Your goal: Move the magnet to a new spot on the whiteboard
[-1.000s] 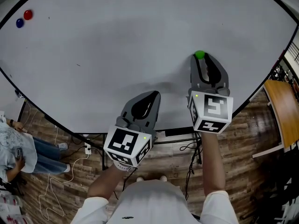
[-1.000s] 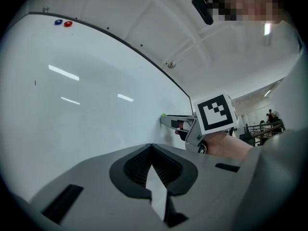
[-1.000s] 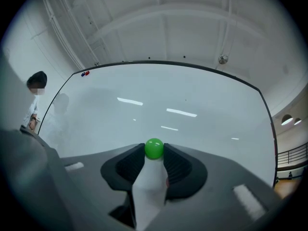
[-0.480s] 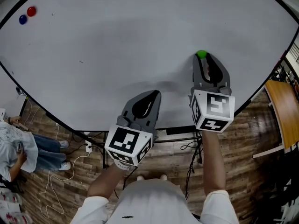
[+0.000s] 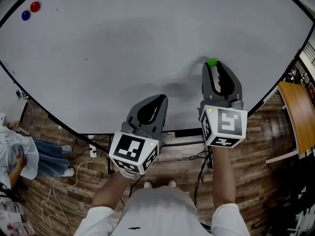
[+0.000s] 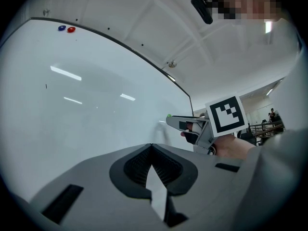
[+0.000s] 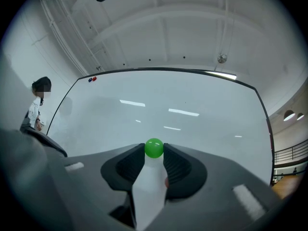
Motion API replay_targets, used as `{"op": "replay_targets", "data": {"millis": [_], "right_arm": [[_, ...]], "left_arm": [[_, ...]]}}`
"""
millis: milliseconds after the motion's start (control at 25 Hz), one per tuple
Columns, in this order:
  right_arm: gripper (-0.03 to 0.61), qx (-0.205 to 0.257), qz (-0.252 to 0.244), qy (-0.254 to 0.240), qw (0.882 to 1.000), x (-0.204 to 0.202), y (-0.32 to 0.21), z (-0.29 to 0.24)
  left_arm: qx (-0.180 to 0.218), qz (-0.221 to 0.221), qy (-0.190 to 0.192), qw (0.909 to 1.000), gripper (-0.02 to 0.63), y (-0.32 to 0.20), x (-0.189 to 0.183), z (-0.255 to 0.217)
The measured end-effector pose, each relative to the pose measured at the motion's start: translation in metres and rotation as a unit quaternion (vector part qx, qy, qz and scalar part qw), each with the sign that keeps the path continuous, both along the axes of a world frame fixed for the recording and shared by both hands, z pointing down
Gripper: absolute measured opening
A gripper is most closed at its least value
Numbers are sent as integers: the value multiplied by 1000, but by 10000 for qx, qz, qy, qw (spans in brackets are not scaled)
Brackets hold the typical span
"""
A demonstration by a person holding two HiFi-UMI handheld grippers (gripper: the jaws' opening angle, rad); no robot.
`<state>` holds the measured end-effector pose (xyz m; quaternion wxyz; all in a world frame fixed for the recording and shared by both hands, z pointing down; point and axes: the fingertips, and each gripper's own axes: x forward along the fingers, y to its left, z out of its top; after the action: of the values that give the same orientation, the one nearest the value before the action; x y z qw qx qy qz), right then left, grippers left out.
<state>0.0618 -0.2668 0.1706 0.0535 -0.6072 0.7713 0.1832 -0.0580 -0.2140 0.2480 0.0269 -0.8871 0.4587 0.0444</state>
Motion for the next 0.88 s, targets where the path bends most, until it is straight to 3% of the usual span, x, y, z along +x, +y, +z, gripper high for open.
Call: {"op": "replay_targets", "data": {"millis": [280, 880], "right_arm": [[130, -168, -140, -227, 9995, 3, 24, 19], [130, -651, -214, -228, 9974, 8, 61, 81]], "left_arm": [[-112, -54, 53, 9999, 6, 6, -7, 11], [-117, -242, 203, 9994, 6, 19, -23, 29]]}}
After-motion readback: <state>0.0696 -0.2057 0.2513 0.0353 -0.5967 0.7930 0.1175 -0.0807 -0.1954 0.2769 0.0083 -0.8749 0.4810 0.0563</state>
